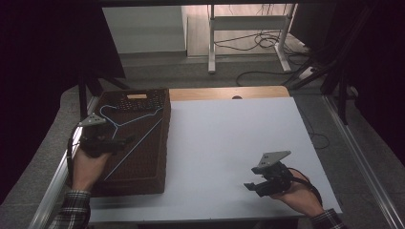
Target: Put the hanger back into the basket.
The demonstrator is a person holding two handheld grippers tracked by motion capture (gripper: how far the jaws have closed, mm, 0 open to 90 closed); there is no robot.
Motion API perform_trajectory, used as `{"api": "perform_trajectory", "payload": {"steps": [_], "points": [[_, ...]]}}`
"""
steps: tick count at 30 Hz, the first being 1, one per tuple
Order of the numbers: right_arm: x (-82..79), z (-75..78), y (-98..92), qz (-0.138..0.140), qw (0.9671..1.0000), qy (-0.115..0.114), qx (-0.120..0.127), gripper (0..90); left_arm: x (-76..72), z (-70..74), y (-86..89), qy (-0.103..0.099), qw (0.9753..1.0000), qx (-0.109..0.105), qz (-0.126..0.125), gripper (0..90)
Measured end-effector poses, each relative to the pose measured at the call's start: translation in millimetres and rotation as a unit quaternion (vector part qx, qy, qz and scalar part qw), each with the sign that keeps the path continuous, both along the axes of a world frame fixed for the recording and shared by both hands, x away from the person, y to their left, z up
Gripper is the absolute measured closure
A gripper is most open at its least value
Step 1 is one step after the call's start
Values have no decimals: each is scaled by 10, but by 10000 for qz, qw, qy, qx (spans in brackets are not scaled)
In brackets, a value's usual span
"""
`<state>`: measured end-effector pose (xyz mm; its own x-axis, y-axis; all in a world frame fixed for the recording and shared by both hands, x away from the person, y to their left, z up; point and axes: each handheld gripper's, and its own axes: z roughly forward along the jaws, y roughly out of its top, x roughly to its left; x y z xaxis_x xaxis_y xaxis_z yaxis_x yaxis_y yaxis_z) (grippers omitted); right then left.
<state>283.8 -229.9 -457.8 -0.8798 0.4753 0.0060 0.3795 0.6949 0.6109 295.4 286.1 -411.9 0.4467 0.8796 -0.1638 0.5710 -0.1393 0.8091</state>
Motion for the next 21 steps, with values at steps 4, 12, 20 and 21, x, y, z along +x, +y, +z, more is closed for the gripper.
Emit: {"api": "perform_trajectory", "payload": {"steps": [4,12,20,21], "points": [[-20,31,-34,-82,9998,-77,135,344,-133,35,-112,-150,9998,-47,-127,11],[-95,84,-124,-319,9983,-269,406,276,-440,-1,-440,-304,9978,-192,-549,5],[-183,102,-299,-709,9939,-339,771,239,-649,-146,-810,-316,9937,-164,-1066,7],[-196,101,-324,-766,9932,-340,803,235,-672,-164,-848,-316,9933,-156,-1101,7]]}}
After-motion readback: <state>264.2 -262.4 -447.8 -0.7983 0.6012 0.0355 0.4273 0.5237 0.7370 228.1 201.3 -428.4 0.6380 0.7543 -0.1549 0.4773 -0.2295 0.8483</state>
